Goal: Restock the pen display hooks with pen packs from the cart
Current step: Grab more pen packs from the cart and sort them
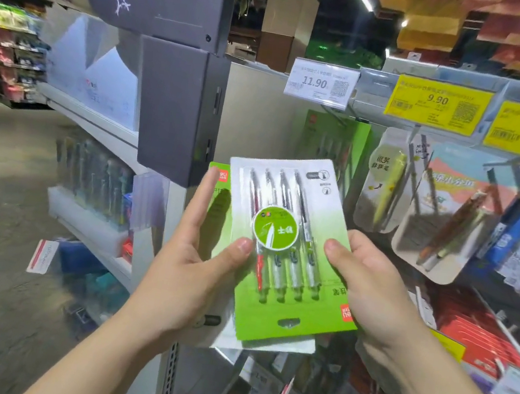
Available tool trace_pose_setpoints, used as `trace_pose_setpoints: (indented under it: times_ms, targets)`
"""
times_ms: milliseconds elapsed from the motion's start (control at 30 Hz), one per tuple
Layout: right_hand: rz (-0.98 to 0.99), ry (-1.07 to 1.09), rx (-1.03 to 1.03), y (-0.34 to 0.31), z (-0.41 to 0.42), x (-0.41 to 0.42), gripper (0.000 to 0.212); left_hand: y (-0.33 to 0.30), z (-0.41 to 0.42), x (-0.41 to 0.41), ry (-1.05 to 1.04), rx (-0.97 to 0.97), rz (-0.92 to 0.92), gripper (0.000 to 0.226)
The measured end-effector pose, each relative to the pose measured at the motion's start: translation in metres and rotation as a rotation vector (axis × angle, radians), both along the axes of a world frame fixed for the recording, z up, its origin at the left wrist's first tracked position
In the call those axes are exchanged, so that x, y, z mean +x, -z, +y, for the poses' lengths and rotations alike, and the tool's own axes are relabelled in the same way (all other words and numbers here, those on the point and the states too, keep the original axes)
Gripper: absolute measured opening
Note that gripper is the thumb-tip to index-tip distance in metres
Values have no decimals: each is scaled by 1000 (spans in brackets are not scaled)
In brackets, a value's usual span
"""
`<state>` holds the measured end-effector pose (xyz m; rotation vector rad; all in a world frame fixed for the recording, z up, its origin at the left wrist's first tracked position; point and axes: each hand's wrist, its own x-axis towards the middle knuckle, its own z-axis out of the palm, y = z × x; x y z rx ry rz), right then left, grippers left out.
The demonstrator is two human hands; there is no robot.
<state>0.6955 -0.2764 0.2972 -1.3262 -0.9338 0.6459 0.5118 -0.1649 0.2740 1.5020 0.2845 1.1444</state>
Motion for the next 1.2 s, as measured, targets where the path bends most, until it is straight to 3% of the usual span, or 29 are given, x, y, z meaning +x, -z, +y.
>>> trace_pose_setpoints:
  times_ms: [100, 200, 267, 367, 533, 600, 733, 1033, 1200]
  targets:
    - [-30, -24, 13, 5, -2, -2, 5, 0, 0, -1, -21, 28, 57, 82]
    - [-31, -181, -62, 2, -9, 4, 46, -3, 2, -3, -89, 33, 118, 69]
    - [-50, -305, -145, -2, -16, 9, 58, -2, 4, -4, -123, 29, 147, 61]
    - [-50, -416, -248, -4, -21, 16, 57, 1, 8, -4, -138, 4, 147, 57]
    - [151, -434, -276, 2, -26, 26, 46, 5, 4, 3, -91, -41, 97, 53]
    - [196, -424, -252, 5, -27, 28, 43, 6, 2, 5, -88, -17, 115, 51]
    - [323, -336, -148, 16, -25, 39, 61, 9, 5, 6, -107, -6, 168, 52]
    - [521, -104, 60, 21, -14, 29, 45, 3, -5, 10, -105, -9, 178, 71]
    - [596, -63, 133, 22, -5, 19, 37, 3, -3, 14, -106, -5, 168, 66]
